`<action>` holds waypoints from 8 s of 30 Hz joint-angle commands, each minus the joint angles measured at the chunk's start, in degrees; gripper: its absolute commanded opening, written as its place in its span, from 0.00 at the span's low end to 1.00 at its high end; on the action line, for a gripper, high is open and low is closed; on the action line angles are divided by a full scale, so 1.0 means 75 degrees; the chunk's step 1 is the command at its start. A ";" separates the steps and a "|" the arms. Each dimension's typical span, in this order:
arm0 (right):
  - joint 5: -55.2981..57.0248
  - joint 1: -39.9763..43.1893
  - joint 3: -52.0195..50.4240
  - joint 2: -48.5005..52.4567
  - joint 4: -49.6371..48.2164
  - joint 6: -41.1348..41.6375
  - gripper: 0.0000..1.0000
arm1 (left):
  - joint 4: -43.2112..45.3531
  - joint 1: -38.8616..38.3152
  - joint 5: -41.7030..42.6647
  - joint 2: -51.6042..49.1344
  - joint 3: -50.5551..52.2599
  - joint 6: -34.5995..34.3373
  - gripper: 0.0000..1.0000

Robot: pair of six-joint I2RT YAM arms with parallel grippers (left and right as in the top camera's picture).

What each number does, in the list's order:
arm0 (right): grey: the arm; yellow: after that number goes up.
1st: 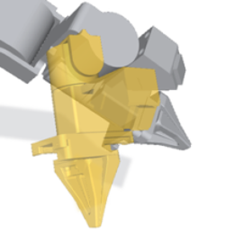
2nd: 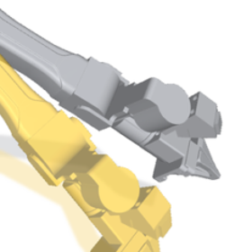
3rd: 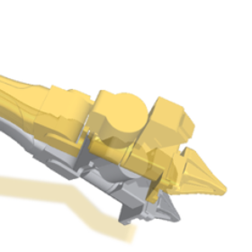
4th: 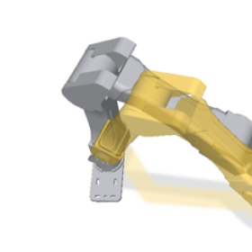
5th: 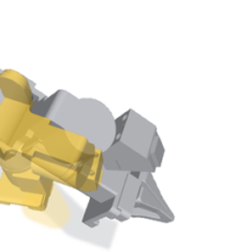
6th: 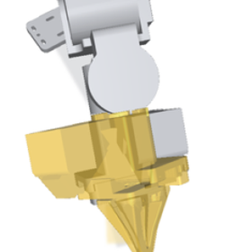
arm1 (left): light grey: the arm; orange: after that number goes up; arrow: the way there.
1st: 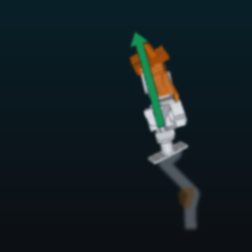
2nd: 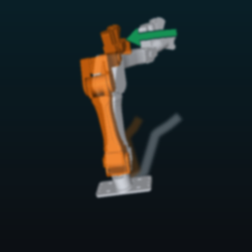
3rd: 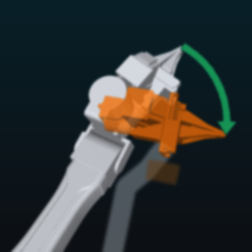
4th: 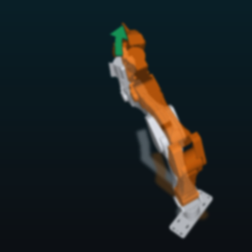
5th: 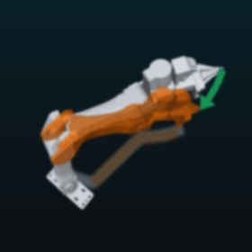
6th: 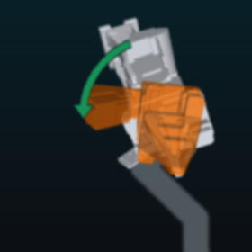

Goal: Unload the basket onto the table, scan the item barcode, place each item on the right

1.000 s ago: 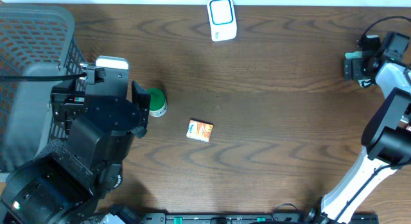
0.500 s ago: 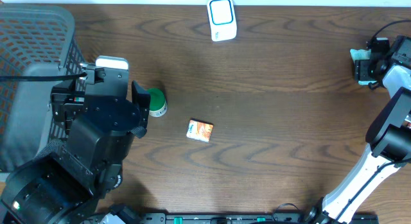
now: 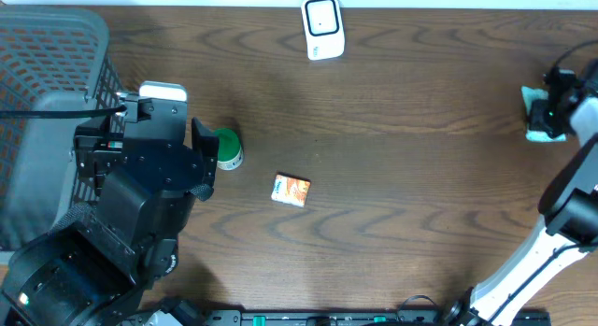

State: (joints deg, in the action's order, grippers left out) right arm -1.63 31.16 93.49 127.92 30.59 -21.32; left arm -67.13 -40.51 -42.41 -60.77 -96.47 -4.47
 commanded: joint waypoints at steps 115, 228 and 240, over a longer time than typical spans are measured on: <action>-0.0606 -0.8953 0.0618 -0.1201 0.7157 0.5639 0.94 | -0.0017 0.0026 -0.0152 -0.0026 -0.0047 0.0038 0.98; 0.0061 -0.7717 0.1061 -0.1355 0.5068 0.6604 0.99 | -0.0017 0.0026 -0.0152 -0.0026 -0.0047 0.0038 0.98; 0.0137 -0.7717 0.1037 -0.1355 0.5065 0.6604 0.99 | -0.0017 0.0026 -0.0152 -0.0026 -0.0047 0.0038 0.98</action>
State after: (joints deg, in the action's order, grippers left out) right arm -0.71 -26.48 100.88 117.73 68.38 28.86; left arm -67.11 -40.51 -42.41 -60.77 -96.47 -4.47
